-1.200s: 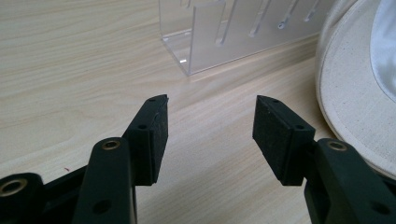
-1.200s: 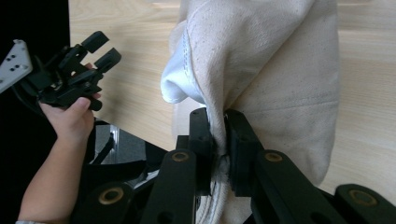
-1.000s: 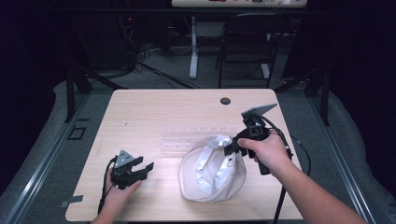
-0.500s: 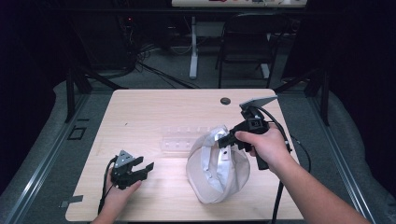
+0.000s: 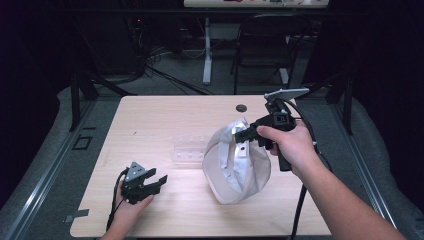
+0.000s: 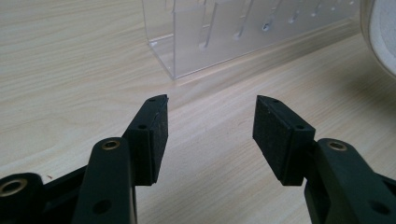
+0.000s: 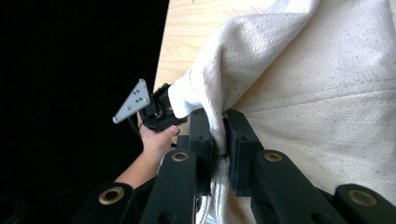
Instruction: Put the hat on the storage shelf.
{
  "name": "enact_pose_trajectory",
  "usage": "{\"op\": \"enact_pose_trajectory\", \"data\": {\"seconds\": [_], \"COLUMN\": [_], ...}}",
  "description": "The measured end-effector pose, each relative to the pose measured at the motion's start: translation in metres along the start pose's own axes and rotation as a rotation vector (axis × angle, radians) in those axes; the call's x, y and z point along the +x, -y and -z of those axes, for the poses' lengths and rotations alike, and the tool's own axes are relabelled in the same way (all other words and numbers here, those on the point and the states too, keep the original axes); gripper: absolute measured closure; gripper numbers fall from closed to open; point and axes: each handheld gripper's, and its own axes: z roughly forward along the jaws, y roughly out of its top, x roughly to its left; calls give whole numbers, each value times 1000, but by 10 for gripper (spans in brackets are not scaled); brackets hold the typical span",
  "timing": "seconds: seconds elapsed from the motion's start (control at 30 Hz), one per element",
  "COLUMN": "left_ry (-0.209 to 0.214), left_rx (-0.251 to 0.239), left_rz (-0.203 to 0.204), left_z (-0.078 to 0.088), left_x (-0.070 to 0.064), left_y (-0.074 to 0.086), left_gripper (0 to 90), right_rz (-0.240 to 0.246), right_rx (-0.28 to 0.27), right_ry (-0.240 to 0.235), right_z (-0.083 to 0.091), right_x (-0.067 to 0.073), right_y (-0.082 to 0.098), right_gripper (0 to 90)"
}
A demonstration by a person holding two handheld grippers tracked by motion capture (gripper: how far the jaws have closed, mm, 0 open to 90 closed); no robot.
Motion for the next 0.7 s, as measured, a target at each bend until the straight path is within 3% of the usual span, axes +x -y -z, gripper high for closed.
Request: {"op": "enact_pose_trajectory", "data": {"seconds": [0.33,0.7], "left_ry": [5,15], "left_rx": [-11,-28], "left_rz": [5,-32], "left_z": [2,5], "left_x": [0,-7], "left_y": [-2,-8], "left_gripper": [460,455], "right_rz": [0,-26], "right_rx": [-53,-117], "right_ry": [-34,-57], "right_z": [8,13], "right_x": [7,11], "right_y": [-16,-35], "right_gripper": [826,827]}}
